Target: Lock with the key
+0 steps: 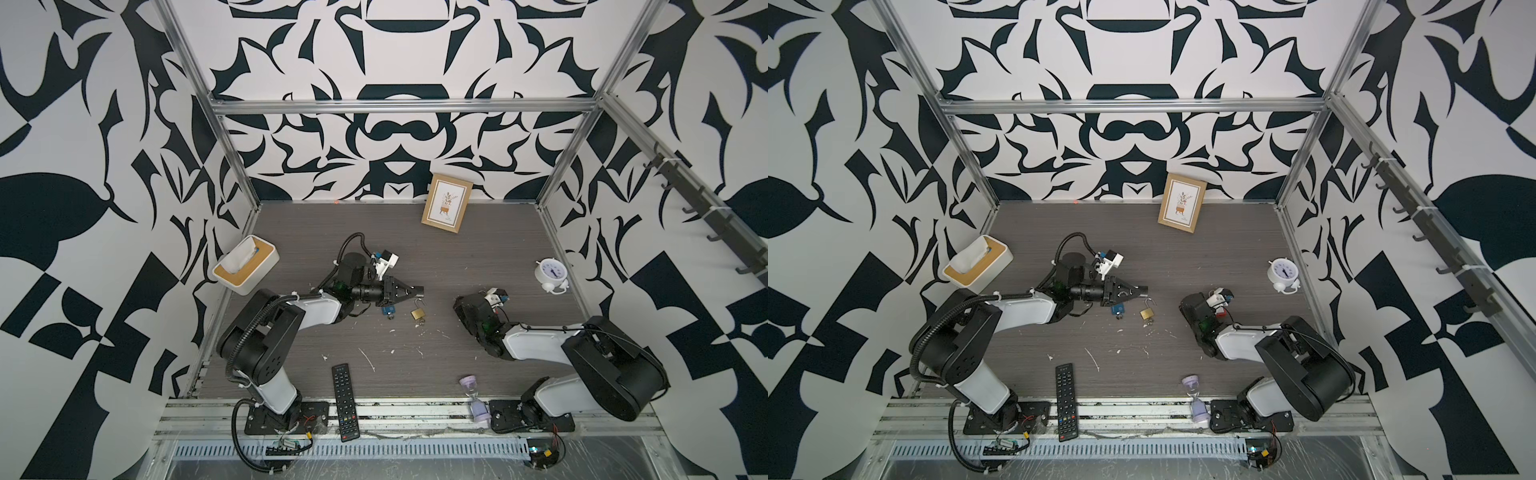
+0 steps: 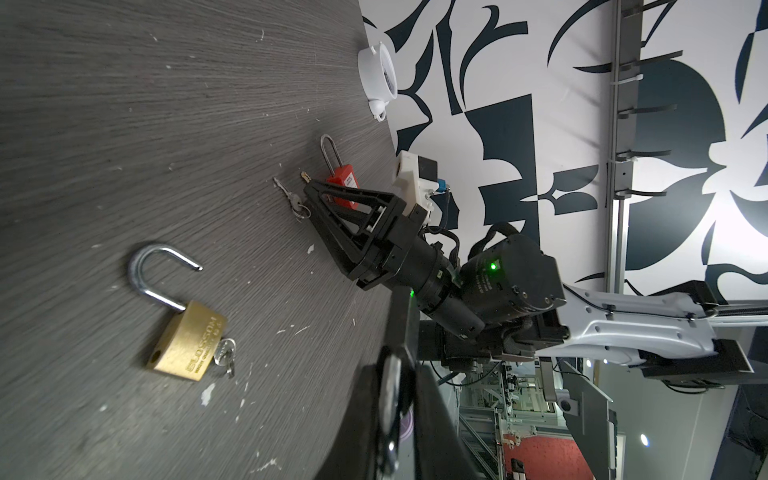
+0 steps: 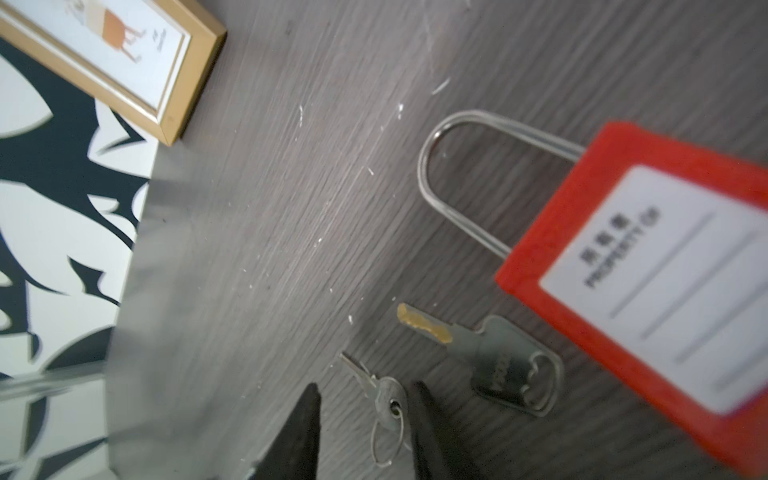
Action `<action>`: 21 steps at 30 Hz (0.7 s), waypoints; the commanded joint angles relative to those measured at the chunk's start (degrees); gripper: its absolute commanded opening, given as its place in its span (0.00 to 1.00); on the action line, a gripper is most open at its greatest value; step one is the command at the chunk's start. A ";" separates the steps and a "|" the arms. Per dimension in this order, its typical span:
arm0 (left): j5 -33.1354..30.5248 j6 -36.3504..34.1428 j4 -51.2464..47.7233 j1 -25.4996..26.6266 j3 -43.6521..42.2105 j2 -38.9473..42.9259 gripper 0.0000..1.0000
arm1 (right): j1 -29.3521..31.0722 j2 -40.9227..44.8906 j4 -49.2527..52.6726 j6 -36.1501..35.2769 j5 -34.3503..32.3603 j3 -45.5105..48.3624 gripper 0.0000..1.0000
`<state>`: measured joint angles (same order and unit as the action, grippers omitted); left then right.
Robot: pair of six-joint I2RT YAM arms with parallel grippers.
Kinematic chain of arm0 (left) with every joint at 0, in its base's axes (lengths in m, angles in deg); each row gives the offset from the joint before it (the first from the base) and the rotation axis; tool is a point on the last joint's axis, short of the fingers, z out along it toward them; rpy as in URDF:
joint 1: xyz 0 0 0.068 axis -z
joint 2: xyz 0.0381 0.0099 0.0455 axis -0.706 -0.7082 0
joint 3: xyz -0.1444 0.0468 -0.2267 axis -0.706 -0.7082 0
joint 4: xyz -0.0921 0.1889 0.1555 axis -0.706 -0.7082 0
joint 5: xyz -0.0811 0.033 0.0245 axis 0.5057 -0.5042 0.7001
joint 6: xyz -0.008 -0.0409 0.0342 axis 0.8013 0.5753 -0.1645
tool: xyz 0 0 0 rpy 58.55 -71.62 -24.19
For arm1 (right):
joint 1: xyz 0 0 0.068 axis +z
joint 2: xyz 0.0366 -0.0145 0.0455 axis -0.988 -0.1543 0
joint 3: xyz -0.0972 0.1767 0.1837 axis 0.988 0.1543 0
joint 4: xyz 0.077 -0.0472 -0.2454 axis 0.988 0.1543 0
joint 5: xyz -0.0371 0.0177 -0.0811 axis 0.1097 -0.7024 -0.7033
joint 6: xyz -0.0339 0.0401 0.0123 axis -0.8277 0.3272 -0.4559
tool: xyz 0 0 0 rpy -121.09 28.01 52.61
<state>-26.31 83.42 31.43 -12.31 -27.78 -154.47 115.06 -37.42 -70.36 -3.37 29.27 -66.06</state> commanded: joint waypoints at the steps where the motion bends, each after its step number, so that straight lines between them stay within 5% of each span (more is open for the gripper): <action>1: 0.63 -1.58 0.02 0.31 0.55 0.94 0.00 | 0.40 2.98 5.57 0.22 0.16 0.65 0.50; 6: 0.65 -2.73 -1.01 0.30 0.77 1.35 0.00 | 1.09 14.64 16.68 -1.82 -0.42 0.29 0.53; 10: 0.78 -2.86 -2.80 0.37 1.67 2.17 0.00 | 1.09 22.71 20.11 -10.31 4.06 -1.37 0.49; 13: 0.89 -4.28 -6.46 0.56 2.29 3.93 0.00 | 1.06 24.71 13.65 -19.69 13.86 -1.37 0.29; 15: 1.26 -5.98 -10.58 0.54 2.84 5.79 0.00 | 1.06 24.14 10.75 -23.56 20.34 -2.64 0.26; 21: 3.01 -13.71 -24.27 0.57 5.32 10.26 0.00 | 1.05 20.24 5.84 -28.38 36.03 -8.07 0.49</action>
<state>-25.66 75.22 15.06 -11.90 -24.78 -146.06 115.84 -16.81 -59.04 -27.00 54.89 -70.67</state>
